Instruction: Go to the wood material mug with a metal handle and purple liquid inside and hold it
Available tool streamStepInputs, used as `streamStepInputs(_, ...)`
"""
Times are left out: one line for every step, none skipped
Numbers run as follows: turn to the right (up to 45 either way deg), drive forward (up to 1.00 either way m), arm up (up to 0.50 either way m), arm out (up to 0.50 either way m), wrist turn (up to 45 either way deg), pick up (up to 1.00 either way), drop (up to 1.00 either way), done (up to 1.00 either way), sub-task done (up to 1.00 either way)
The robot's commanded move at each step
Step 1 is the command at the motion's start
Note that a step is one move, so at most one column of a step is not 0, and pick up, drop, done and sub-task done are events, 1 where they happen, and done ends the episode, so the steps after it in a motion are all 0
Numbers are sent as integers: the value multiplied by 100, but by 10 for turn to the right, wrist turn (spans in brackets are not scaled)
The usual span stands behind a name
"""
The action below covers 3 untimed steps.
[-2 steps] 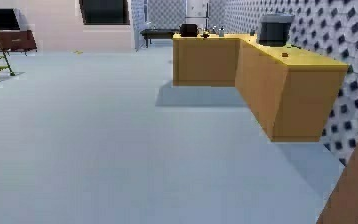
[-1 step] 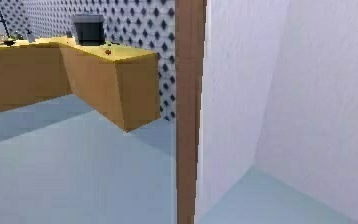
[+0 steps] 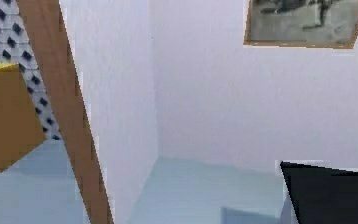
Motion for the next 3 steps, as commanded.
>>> streamStepInputs(30,0,0,0,0,0,0,0,0)
streamStepInputs(0,90,0,0,0,0,0,0,0)
streamStepInputs(450,0,0,0,0,0,0,0,0)
